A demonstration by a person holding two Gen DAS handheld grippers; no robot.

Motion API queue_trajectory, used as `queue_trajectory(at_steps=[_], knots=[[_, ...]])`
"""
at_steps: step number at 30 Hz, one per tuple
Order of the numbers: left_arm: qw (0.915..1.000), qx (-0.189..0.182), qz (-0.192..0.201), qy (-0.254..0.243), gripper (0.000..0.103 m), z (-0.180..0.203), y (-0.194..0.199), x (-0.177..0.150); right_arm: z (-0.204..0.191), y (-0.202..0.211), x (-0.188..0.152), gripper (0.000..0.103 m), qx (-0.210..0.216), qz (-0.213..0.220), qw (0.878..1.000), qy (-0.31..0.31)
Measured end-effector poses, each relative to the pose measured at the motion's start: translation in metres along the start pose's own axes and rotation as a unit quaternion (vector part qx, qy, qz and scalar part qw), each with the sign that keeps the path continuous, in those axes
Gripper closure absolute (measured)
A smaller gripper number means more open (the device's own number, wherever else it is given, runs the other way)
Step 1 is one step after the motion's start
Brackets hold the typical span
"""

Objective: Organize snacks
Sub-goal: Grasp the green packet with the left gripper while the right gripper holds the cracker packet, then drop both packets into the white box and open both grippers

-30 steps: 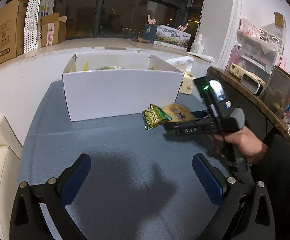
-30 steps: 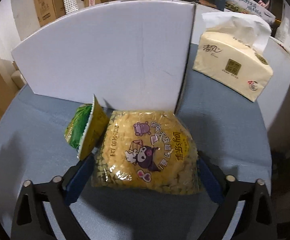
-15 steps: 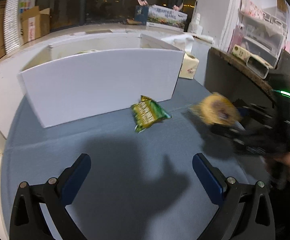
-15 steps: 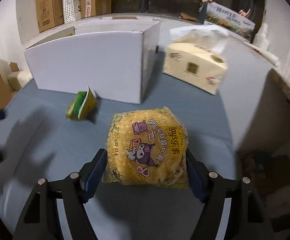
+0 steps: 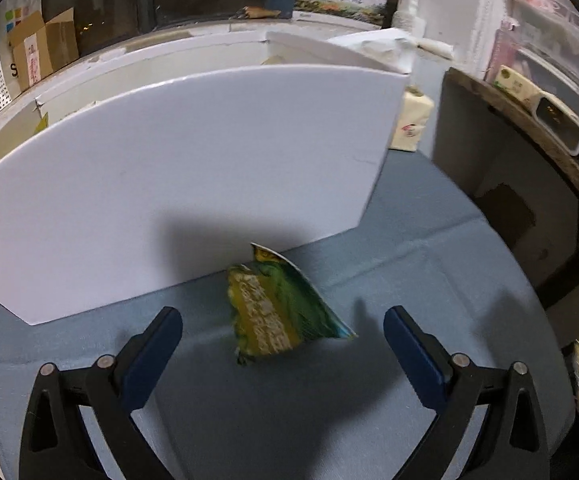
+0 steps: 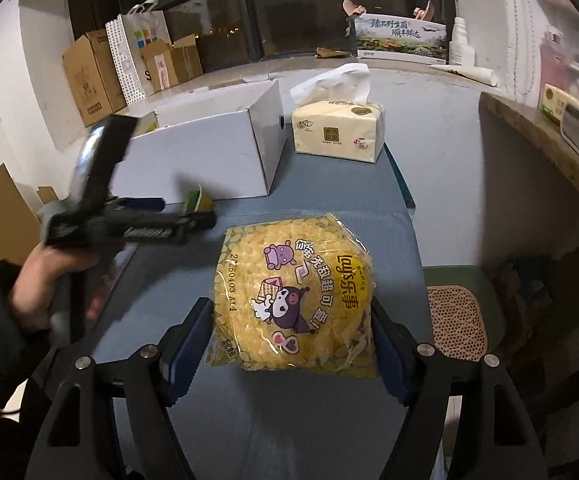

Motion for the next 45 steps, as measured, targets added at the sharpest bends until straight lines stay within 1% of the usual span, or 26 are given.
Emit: queue_trajectory(at_steps=[2,3,4,5,9,11,14,17,20,23,25,26,29,33,36,38,39,40,41,42,43,44,45], knots=[[0.9999,-0.014,-0.008,0.006,0.044,-0.003,-0.003,0.0,-0.001,0.003,-0.004,0.025,0.009,0.005,1.0,-0.01],[0.9998,-0.016,-0.006,0.006,0.048,-0.004,-0.001,0.0,-0.003,0.004,-0.005,0.025,0.015,0.007,1.0,-0.015],[0.9999,-0.011,-0.003,0.0,0.051,-0.004,0.0,-0.001,-0.004,0.002,-0.006,0.025,0.017,0.007,1.0,-0.017],[0.9999,-0.008,0.005,-0.01,0.051,-0.005,0.005,-0.002,-0.005,0.001,-0.006,0.025,0.018,0.007,1.0,-0.017],[0.999,-0.031,0.031,-0.013,0.051,-0.005,0.034,-0.007,-0.013,-0.003,-0.007,0.025,0.03,0.006,0.999,-0.015],[0.9975,-0.046,0.052,-0.009,0.052,-0.006,0.059,-0.006,-0.019,-0.005,-0.005,0.025,0.034,0.007,0.999,-0.013],[0.9942,-0.07,0.081,0.005,0.052,-0.016,0.099,-0.006,-0.026,-0.007,0.002,0.025,0.053,0.017,0.998,-0.02],[0.9903,-0.081,0.112,0.016,0.052,-0.03,0.135,0.002,-0.033,-0.009,0.015,0.025,0.066,0.031,0.997,-0.024],[0.9863,-0.081,0.141,0.028,0.052,-0.044,0.162,0.022,-0.04,-0.012,0.035,0.025,0.084,0.046,0.995,-0.03],[0.9836,-0.072,0.161,0.037,0.051,-0.06,0.177,0.048,-0.047,-0.018,0.069,0.025,0.09,0.064,0.994,-0.021],[0.9829,-0.071,0.164,0.043,0.051,-0.068,0.174,0.068,-0.051,-0.023,0.103,0.025,0.09,0.081,0.993,-0.014],[0.9825,-0.064,0.169,0.046,0.051,-0.073,0.171,0.081,-0.051,-0.025,0.116,0.025,0.091,0.088,0.992,-0.01],[0.9829,-0.05,0.17,0.048,0.051,-0.086,0.162,0.109,-0.053,-0.041,0.17,0.025,0.087,0.1,0.991,0.002],[0.9856,-0.033,0.16,0.044,0.051,-0.098,0.141,0.135,-0.056,-0.069,0.222,0.025,0.078,0.094,0.992,0.018],[0.9867,-0.018,0.157,0.035,0.051,-0.102,0.128,0.151,-0.055,-0.091,0.255,0.025,0.057,0.087,0.994,0.039],[0.9865,-0.006,0.161,0.032,0.048,-0.108,0.123,0.16,-0.052,-0.104,0.268,0.023,0.057,0.081,0.994,0.039],[0.987,0.005,0.159,0.024,0.034,-0.111,0.119,0.163,-0.052,-0.113,0.276,0.016,0.065,0.074,0.994,0.037],[0.9876,0.016,0.154,0.023,0.004,-0.114,0.116,0.164,-0.051,-0.121,0.28,0.011,0.074,0.065,0.994,0.037],[0.9887,0.018,0.146,0.027,0.001,-0.118,0.112,0.163,-0.05,-0.129,0.283,0.005,0.077,0.051,0.995,0.038],[0.9889,0.019,0.145,0.029,0.0,-0.121,0.111,0.161,-0.048,-0.134,0.283,0.003,0.065,0.044,0.996,0.038],[0.9889,0.024,0.144,0.031,0.0,-0.124,0.11,0.158,-0.045,-0.135,0.282,0.0,0.048,0.045,0.997,0.037],[0.9879,0.032,0.148,0.034,0.0,-0.128,0.111,0.154,-0.043,-0.134,0.281,0.0,0.042,0.054,0.997,0.036],[0.987,0.033,0.153,0.037,0.0,-0.131,0.113,0.151,-0.042,-0.133,0.278,0.0,0.047,0.063,0.996,0.032]])
Point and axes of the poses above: each gripper's, at about its wrist camera, not at the fingertips, and y roughly against the way its jaws point, z to its right, x to its top, the point moved 7 cm from there along -y, roughly the way its jaws point, and after that the axes turned 14 degrees about y, right-handed, at the moved point
